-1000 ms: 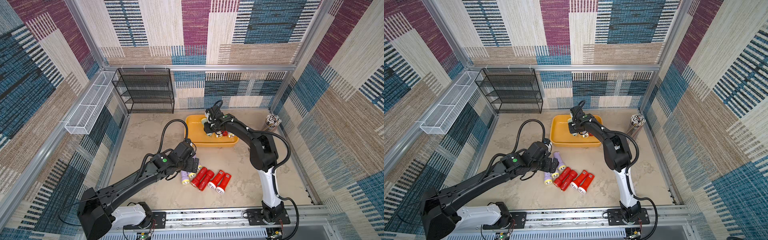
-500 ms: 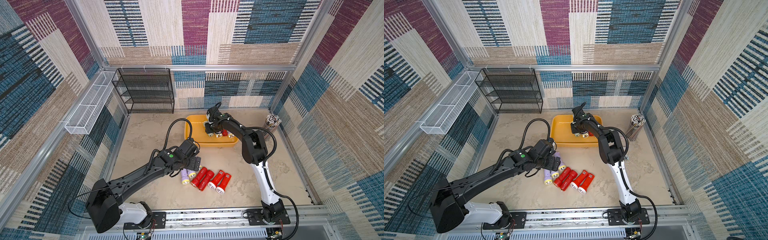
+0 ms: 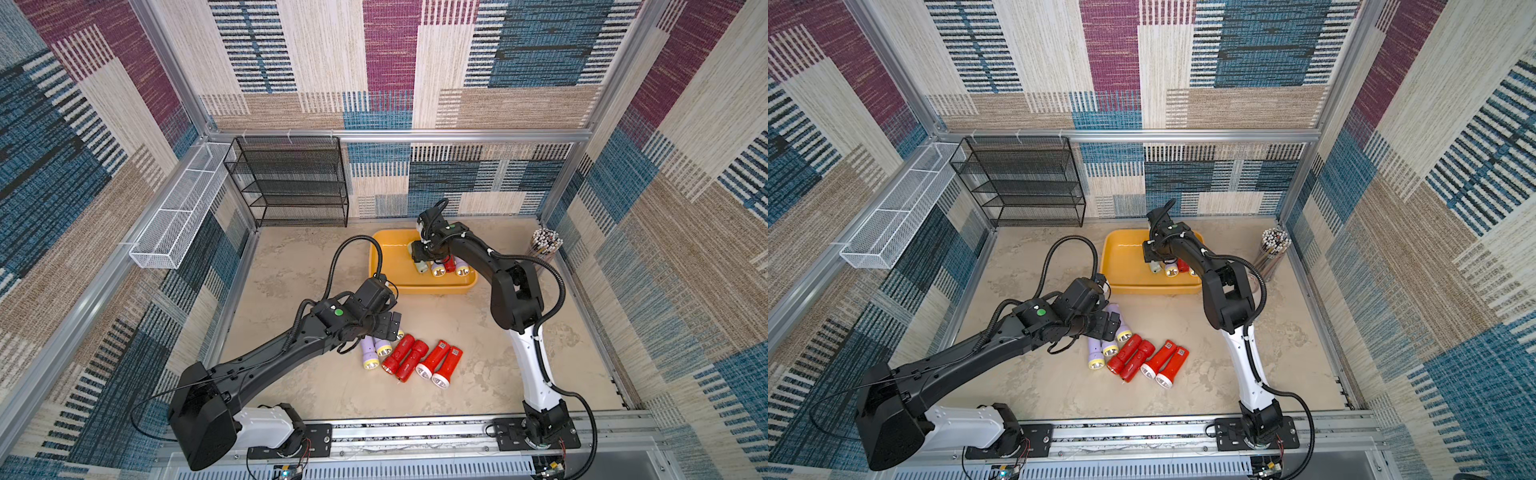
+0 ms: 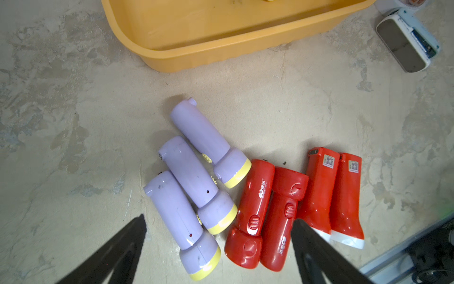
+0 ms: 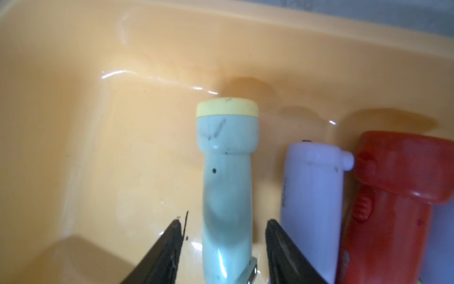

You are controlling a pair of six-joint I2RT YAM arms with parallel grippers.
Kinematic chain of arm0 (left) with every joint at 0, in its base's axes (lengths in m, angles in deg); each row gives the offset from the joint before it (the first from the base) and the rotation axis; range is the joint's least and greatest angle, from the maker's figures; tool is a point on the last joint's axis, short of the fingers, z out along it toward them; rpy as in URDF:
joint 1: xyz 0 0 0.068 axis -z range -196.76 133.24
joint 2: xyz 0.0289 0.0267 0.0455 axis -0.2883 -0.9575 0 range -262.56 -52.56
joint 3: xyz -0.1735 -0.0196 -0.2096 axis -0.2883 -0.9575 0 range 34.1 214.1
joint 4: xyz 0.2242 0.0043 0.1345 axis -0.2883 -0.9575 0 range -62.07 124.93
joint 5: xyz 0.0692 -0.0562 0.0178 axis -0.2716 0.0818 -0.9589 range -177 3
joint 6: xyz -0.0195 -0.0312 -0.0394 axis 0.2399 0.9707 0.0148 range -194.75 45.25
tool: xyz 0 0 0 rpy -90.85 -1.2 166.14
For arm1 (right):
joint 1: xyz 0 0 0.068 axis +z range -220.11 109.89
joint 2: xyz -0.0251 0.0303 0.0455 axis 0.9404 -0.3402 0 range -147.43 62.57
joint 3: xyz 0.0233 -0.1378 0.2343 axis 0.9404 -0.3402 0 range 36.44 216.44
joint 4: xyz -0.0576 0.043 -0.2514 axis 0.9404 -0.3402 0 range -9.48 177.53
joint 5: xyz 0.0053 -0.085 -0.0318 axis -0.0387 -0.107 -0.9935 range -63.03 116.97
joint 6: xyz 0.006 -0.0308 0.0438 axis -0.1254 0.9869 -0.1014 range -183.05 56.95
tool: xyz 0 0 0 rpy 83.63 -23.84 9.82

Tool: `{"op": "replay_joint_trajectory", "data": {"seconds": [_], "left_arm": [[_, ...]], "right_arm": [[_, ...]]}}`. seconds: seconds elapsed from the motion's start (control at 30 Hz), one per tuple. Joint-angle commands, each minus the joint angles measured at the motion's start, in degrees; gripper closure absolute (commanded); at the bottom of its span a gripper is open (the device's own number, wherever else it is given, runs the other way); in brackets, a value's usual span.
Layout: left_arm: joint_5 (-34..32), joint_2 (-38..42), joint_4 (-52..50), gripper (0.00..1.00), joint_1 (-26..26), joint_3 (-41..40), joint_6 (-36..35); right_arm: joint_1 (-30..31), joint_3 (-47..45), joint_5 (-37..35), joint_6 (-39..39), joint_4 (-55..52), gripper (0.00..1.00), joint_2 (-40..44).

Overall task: Put the flashlights into the storage boxes
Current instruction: Place the flashlight at the storage box, then adjust the flashlight in the storage box.

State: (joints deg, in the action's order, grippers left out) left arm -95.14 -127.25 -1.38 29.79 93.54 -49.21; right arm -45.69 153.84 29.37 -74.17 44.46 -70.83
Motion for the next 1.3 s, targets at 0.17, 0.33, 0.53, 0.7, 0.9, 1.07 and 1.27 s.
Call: {"op": "replay_joint_trajectory", "data": {"seconds": [0.17,0.33,0.53,0.7,0.9,1.07,1.27], "left_arm": [[0.3,0.8,-0.1,0.04,0.0,-0.1,0.1],[-0.5,1.0,-0.6,0.04,0.0,-0.2,-0.1],[-1.4,0.9,-1.0,0.04,-0.2,-0.2,-0.5],[-1.3,0.7,-1.1,0.04,-0.4,0.1,-0.6],[-0.9,0.6,-0.9,0.04,-0.6,-0.1,-0.4],[-0.6,1.1,-1.1,0.04,-0.6,-0.1,0.1],[0.0,3.1,-1.8,0.04,-0.6,-0.7,1.3]], "right_arm": [[2.0,-0.1,3.9,0.0,3.3,0.44,0.6],[3.1,6.9,5.4,0.7,0.9,0.45,-4.7],[3.2,16.0,6.3,1.0,-2.7,0.45,-11.4],[2.5,19.1,4.8,1.2,-4.9,0.45,-14.0],[1.3,16.2,2.8,1.4,-4.4,0.45,-12.2],[1.2,14.7,3.4,1.9,-4.1,0.45,-9.4],[1.7,4.4,5.4,1.5,-0.4,0.44,0.5]]}}
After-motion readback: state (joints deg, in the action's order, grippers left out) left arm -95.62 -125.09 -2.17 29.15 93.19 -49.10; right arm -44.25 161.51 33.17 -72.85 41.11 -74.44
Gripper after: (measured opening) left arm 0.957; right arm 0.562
